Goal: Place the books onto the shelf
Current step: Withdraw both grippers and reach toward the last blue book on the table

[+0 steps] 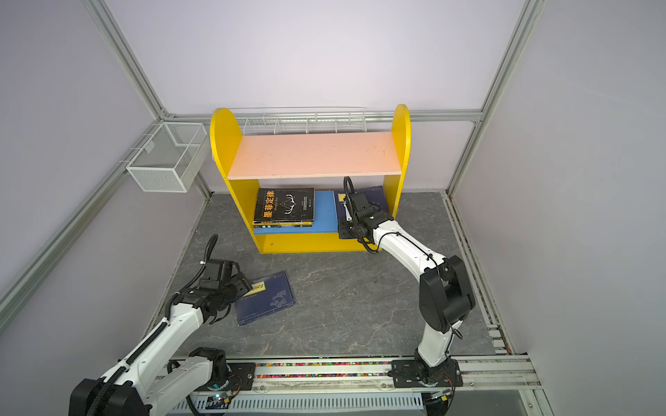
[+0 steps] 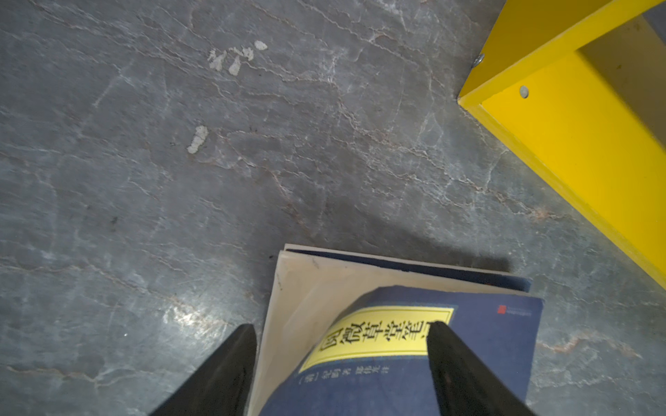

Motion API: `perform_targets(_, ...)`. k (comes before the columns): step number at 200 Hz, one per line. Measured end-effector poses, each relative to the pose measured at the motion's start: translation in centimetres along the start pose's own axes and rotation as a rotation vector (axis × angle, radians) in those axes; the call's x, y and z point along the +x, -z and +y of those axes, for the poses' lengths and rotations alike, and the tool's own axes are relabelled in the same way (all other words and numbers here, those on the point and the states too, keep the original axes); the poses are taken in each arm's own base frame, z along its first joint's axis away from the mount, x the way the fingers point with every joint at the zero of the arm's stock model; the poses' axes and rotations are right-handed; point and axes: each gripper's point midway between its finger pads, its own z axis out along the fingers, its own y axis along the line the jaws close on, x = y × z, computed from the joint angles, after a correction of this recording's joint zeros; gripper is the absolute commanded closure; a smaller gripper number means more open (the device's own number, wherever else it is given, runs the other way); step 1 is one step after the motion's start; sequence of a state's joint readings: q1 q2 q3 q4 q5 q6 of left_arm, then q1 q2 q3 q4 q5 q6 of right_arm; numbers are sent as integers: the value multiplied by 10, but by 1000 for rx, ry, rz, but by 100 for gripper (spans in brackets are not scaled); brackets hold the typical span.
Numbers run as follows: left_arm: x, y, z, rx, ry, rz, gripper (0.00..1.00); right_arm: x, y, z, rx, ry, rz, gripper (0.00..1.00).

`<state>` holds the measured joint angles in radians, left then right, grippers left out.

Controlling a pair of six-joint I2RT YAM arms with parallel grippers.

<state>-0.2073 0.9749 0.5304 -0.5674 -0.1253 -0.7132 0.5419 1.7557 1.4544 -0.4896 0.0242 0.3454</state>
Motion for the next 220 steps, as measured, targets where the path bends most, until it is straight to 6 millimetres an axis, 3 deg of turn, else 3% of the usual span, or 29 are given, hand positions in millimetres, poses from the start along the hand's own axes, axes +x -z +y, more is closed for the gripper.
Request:
perform_targets(26,3,-4,2,-16,-3,16,25,30,10,37,-101,121,32,45)
perform_targets(58,9,-13,8,-53,-16,54,27,94,16,116,-310,342,142,43)
perform_targets(84,17,-23,10,-75,-29,101,30,139,4,149,-403,449,248,42)
perform_targets(113,29,-35,8,-75,-54,179,39,162,-21,150,-435,484,342,41)
perform_targets(167,30,-50,-34,74,-111,272,49,180,-49,156,-541,485,461,40)
perform_targets(220,44,-48,-54,130,-187,321,57,180,-69,130,-545,389,515,41)
